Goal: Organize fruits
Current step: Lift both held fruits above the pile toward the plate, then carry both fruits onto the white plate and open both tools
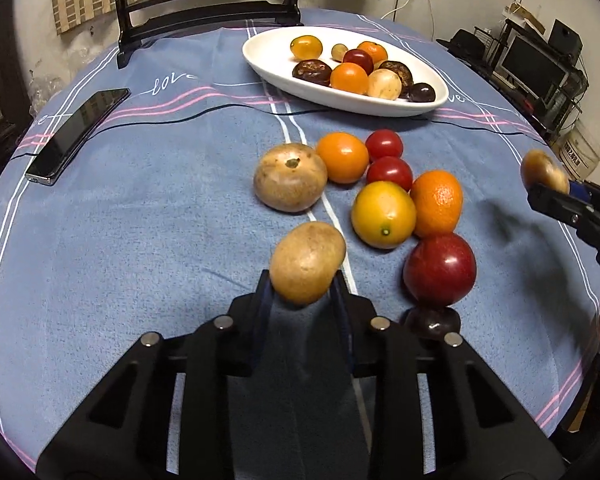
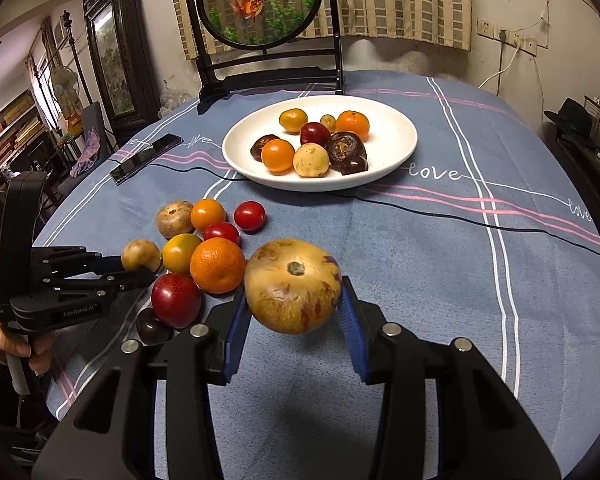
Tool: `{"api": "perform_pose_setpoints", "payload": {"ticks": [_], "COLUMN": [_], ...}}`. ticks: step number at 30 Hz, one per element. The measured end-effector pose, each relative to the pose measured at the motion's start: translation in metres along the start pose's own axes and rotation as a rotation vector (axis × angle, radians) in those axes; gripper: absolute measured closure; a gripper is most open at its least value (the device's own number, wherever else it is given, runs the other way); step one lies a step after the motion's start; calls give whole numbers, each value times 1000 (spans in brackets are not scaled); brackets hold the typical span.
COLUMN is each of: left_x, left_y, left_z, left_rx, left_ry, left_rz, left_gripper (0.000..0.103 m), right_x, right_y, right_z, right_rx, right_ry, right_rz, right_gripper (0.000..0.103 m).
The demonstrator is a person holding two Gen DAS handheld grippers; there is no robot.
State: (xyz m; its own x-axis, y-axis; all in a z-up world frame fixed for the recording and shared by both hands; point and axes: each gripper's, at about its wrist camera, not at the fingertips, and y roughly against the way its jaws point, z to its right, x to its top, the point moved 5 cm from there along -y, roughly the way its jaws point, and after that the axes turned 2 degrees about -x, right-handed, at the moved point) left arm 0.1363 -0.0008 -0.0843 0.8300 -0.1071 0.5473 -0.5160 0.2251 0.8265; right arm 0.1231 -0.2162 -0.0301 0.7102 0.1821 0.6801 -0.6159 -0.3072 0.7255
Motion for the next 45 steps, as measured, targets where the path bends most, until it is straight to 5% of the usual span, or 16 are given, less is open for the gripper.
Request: {"api": "perform_pose_setpoints", "payload": {"ticks": [7, 10, 12, 24, 35, 45], "left_x": [9, 13, 14, 28, 99, 167], "left_y": [-6, -9, -10, 17, 28, -20], "left_z": [-4, -4, -4, 2, 26, 23], "left_rx": [41, 50, 49, 19, -36, -16], "left_ry": [-2, -4, -5, 0, -35, -4], "left_rz": [9, 12, 16, 66, 134, 114], "left_gripper": [60, 60, 70, 70, 70, 70], "right_x": [-1, -1, -1, 4, 53, 110], "right_y": [-1, -1, -2, -1, 2, -44], "right_z": [-1, -1, -1, -4, 2, 29], "right_rx": [7, 7, 6, 2, -30, -85], "right_ry": [0, -1, -2, 14, 27, -28], "right_rz": [-5, -4, -5, -1, 66, 83], "right_gripper": [60, 60, 60, 60, 60, 60]}}
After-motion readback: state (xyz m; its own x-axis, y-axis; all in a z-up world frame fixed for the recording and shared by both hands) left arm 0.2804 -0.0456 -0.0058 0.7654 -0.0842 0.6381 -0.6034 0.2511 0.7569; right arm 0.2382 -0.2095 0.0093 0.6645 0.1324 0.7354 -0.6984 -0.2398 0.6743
